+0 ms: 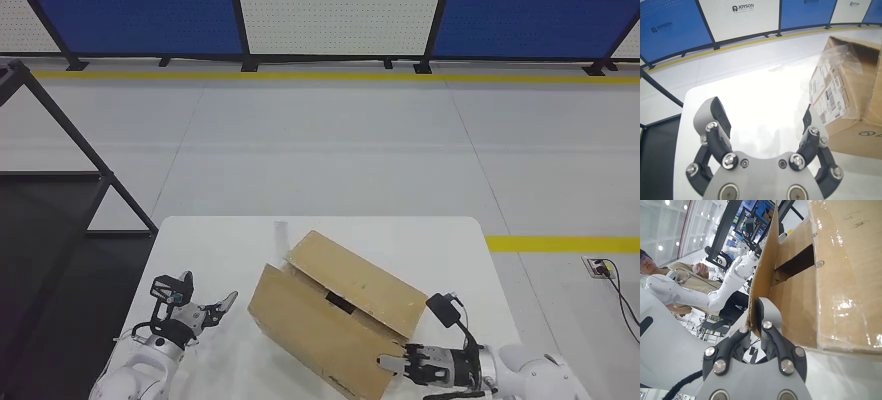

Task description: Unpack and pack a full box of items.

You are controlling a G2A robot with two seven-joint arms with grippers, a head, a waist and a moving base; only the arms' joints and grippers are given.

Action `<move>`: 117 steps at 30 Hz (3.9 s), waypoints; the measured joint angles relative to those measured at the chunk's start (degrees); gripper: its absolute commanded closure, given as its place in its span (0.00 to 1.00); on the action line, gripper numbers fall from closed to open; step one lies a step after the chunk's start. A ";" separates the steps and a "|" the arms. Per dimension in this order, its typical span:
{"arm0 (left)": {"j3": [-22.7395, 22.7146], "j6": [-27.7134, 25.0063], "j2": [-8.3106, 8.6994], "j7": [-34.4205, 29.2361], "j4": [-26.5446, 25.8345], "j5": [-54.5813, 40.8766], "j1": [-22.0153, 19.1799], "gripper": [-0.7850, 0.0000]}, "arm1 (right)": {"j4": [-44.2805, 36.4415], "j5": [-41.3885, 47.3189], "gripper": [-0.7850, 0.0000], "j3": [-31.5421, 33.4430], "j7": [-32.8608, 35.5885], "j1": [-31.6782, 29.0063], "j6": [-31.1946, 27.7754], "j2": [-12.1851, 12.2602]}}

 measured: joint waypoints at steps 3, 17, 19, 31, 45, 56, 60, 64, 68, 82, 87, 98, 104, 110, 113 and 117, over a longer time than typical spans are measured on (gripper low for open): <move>0.89 -0.59 0.04 0.18 0.57 1.83 -0.43 0.00 | -0.17 0.04 1.00 -1.33 -0.36 0.36 -0.38 0.76; 3.14 -0.07 -0.12 1.09 1.53 3.94 -0.90 0.00 | 0.72 2.16 0.00 -1.57 -2.32 0.33 -2.32 3.36; 3.27 -0.08 -0.13 1.20 1.53 3.87 -0.89 0.00 | -0.23 2.31 0.00 -0.58 -2.81 -0.75 -2.81 3.73; 3.99 -0.51 -0.12 1.31 1.58 4.55 -1.14 0.00 | -2.27 -1.17 0.00 7.58 -13.93 -6.20 6.22 4.91; 4.77 -0.85 -0.17 0.99 1.96 4.58 -1.89 0.00 | -0.12 2.29 0.00 10.06 -12.19 -7.91 9.58 5.58; 5.68 -0.78 -0.25 0.61 2.04 5.01 -2.61 0.00 | 3.77 2.02 0.00 1.60 -8.92 -0.26 16.12 5.00; 5.60 -0.66 -0.23 0.55 1.87 4.94 -2.31 0.00 | 5.29 3.44 0.00 -0.22 -9.07 2.24 16.42 4.70; 5.45 -0.47 -0.19 0.54 1.64 5.08 -1.85 0.00 | 6.33 4.37 0.00 -2.03 -9.31 4.52 16.87 4.38; 5.27 -0.29 -0.17 0.70 1.32 4.76 -1.23 0.00 | 7.23 4.60 0.00 -4.13 -9.81 6.93 17.49 4.00; 4.01 -0.56 0.01 1.43 0.52 4.05 0.48 0.00 | 8.63 3.69 0.00 -8.30 -16.65 11.40 17.99 2.83; 3.62 -0.86 0.11 1.49 0.22 4.07 1.02 0.00 | 8.27 3.09 0.00 -7.20 -19.41 10.26 17.95 2.93; -0.06 -2.02 0.51 2.89 -1.41 0.76 3.34 0.00 | 6.08 6.17 0.00 1.02 -18.45 2.86 12.23 4.39; -3.87 -5.29 0.89 4.26 -3.48 -4.50 6.24 0.00 | 6.35 12.50 0.00 6.76 -4.91 -2.11 3.18 5.87; -8.82 -9.31 1.08 8.31 -5.19 -14.58 9.33 0.00 | 1.23 15.34 0.00 8.56 1.91 -7.31 1.77 7.66; -10.35 -10.71 1.02 10.33 -5.77 -19.92 10.19 0.00 | -2.62 13.15 0.00 6.91 2.07 -9.33 2.06 9.00; -10.52 -8.65 0.72 13.16 -6.22 -22.18 10.53 0.00 | -4.93 9.34 0.00 3.04 1.00 -10.37 0.96 10.92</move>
